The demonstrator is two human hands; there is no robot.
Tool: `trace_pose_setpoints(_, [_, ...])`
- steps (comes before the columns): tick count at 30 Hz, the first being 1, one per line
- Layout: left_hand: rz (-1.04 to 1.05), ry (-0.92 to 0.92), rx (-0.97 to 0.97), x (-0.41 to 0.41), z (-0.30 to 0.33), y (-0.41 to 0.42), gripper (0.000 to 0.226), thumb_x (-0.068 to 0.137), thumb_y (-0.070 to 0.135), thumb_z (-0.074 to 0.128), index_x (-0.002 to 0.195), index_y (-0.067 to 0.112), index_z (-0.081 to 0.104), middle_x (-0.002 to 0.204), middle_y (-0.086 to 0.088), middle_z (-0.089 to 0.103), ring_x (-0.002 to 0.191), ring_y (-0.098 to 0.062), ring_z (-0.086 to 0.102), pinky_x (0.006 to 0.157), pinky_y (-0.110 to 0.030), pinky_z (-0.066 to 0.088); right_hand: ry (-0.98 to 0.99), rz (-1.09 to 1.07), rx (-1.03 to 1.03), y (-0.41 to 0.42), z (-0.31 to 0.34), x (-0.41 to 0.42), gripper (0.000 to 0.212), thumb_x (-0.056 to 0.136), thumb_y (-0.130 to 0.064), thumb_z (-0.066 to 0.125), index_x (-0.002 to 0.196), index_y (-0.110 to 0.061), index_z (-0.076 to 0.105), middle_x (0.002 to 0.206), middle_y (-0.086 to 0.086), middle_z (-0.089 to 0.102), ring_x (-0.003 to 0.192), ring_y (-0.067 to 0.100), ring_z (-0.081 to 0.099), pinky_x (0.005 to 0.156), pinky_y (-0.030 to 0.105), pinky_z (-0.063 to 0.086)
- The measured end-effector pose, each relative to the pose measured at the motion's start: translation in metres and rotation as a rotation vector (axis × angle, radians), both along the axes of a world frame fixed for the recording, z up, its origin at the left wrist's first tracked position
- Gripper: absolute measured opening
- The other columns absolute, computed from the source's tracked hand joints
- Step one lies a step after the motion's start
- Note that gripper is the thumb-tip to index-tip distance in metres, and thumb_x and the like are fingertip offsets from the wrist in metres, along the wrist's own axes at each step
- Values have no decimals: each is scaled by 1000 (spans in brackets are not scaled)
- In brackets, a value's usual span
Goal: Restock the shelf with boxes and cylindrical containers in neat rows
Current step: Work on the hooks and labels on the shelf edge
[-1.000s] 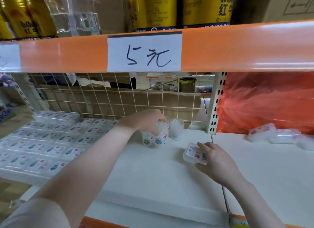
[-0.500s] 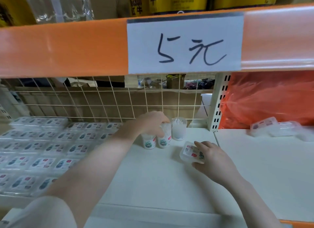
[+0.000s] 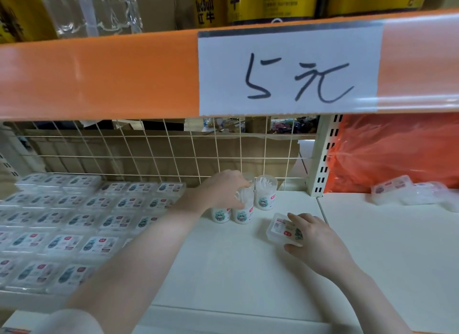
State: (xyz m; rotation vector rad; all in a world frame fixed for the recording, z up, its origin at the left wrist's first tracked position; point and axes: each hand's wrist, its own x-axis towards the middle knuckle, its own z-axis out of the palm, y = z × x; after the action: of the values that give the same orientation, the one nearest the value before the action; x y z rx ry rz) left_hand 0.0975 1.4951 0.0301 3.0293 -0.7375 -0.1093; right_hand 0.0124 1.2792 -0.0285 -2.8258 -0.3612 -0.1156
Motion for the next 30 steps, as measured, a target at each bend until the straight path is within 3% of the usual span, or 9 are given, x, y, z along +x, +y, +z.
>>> trace_pose_setpoints(7, [3, -96, -136, -12, -2, 13, 50, 89, 39, 57, 135, 21, 48, 128, -2, 50, 119, -20, 43, 96, -33, 37, 14, -29, 41, -1, -1, -11, 70, 83, -41, 60, 144, -25, 28, 132, -10, 43, 121, 11, 40, 91, 19, 34])
trace_pose_setpoints(11, [42, -249, -197, -29, -6, 40, 57, 85, 50, 34, 122, 14, 58, 114, -5, 57, 109, -24, 50, 90, -38, 41, -7, -60, 79, 6, -1, -22, 71, 82, -40, 61, 144, -25, 31, 132, -10, 45, 120, 12, 41, 91, 20, 34])
trace_pose_setpoints(14, [129, -350, -198, -47, -15, 64, 36, 93, 33, 48, 124, 15, 55, 119, -1, 54, 113, -23, 47, 90, -34, 39, -39, -70, 104, 17, 1, -31, 71, 82, -39, 62, 144, -24, 31, 133, -9, 45, 121, 11, 41, 89, 15, 28])
trace_pose_setpoints(16, [205, -386, -204, -61, -20, 82, 34, 94, 29, 50, 124, 14, 56, 121, -1, 54, 115, -23, 47, 89, -33, 39, -61, -84, 126, 28, 3, -38, 70, 81, -37, 63, 143, -22, 34, 132, -8, 47, 121, 12, 42, 89, 16, 28])
trace_pose_setpoints(20, [268, -460, -215, -87, -32, 119, 36, 84, 33, 48, 102, 8, 67, 99, -11, 65, 89, -35, 61, 72, -37, 50, -82, -109, 166, 53, 3, -49, 68, 79, -34, 66, 140, -20, 40, 129, -4, 51, 119, 15, 45, 90, 20, 32])
trace_pose_setpoints(22, [332, -476, -218, -99, -36, 133, 24, 79, 25, 62, 95, 9, 69, 93, -12, 66, 85, -36, 61, 68, -39, 51, -84, -101, 167, 67, 5, -55, 68, 79, -34, 66, 140, -20, 40, 128, -3, 51, 119, 16, 45, 89, 21, 33])
trace_pose_setpoints(25, [410, -473, -255, -117, -39, 148, 25, 73, 17, 78, 96, 8, 71, 93, -14, 68, 86, -37, 61, 70, -41, 51, -69, -66, 173, 87, 8, -60, 68, 79, -36, 66, 140, -20, 40, 127, -2, 51, 119, 17, 46, 90, 22, 34])
trace_pose_setpoints(30, [518, -455, -296, -137, -47, 177, 25, 84, 22, 66, 106, 10, 68, 106, -12, 64, 100, -35, 57, 83, -43, 46, -45, 11, 172, 113, 11, -61, 70, 79, -38, 65, 141, -21, 37, 129, -4, 50, 120, 15, 44, 91, 21, 35])
